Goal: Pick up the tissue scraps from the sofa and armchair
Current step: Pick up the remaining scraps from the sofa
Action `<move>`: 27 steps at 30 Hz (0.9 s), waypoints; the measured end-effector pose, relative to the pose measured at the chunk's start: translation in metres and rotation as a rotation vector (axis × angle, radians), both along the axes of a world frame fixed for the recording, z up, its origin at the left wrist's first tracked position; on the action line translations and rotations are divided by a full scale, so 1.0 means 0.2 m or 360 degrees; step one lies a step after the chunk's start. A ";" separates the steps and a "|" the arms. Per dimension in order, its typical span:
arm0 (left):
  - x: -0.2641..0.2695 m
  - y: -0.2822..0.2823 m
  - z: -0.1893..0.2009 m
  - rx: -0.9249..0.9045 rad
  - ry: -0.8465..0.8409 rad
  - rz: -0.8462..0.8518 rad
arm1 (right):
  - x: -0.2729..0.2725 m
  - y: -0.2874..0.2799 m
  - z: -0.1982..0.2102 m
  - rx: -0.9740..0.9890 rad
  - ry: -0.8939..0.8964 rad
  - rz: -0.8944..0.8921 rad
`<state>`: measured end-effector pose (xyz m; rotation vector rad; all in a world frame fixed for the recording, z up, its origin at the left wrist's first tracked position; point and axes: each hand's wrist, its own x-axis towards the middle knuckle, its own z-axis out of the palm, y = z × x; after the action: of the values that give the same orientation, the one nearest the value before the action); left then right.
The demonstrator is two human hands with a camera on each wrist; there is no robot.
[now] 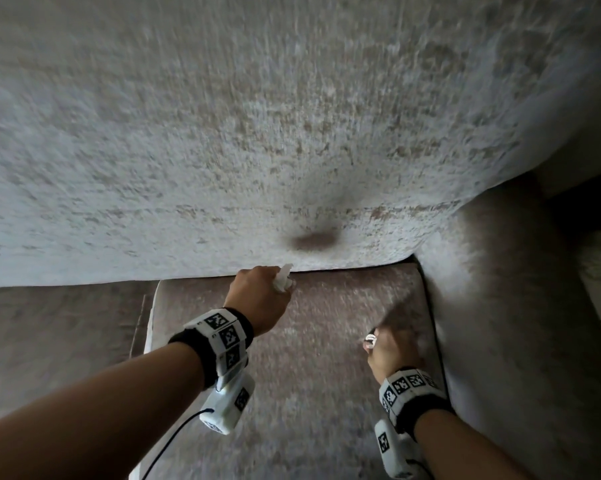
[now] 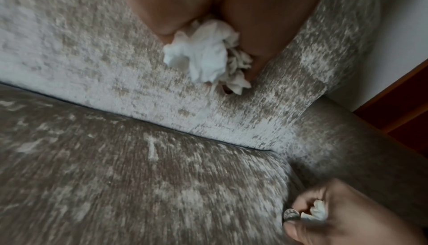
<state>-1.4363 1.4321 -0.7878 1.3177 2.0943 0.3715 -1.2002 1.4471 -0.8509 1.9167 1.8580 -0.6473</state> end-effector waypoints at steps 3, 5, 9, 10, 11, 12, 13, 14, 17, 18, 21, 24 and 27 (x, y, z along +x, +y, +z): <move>0.00 0.00 0.01 0.0020 -0.0021 0.0002 | 0.00 0.00 0.00 -0.0024 -0.0043 0.0061; -0.01 -0.01 0.02 0.0031 -0.0019 -0.0006 | 0.00 0.00 0.00 -0.0041 -0.0033 0.0070; -0.02 -0.02 0.04 0.0042 -0.0033 -0.0005 | 0.00 -0.01 -0.01 -0.0134 0.0092 0.0098; -0.02 -0.03 0.05 0.0043 -0.0035 -0.0004 | 0.00 -0.01 -0.02 -0.0147 0.0131 0.0092; -0.02 -0.03 0.07 0.0047 -0.0037 -0.0005 | 0.00 -0.01 -0.03 -0.0148 0.0169 0.0100; -0.03 -0.04 0.08 0.0054 -0.0040 -0.0006 | 0.00 -0.01 -0.03 -0.0133 0.0215 0.0090; -0.03 -0.04 0.09 0.0064 -0.0047 -0.0005 | -0.01 -0.01 -0.02 -0.0105 0.0243 0.0092; -0.03 -0.04 0.10 0.0071 -0.0053 -0.0006 | -0.01 -0.01 0.00 -0.0078 0.0259 0.0099; -0.02 -0.07 0.11 0.0078 -0.0018 -0.0031 | -0.01 -0.01 0.03 0.0002 0.0304 0.0077; -0.02 -0.08 0.11 0.0077 -0.0001 -0.0043 | -0.01 -0.02 0.04 0.0015 0.0316 0.0062; -0.01 -0.11 0.13 0.0062 0.0003 -0.0056 | -0.01 -0.04 0.09 0.0055 0.0369 -0.0019; 0.00 -0.13 0.21 0.0086 -0.0005 -0.0047 | -0.03 -0.04 0.21 0.0174 0.0485 -0.0039; 0.02 -0.16 0.33 0.0113 -0.0032 -0.0044 | -0.03 -0.04 0.39 0.0271 0.0592 -0.0035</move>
<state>-1.4320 1.3991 -0.7215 1.3767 2.0610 0.4494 -1.2063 1.4382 -0.7728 2.0335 2.1795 -0.9329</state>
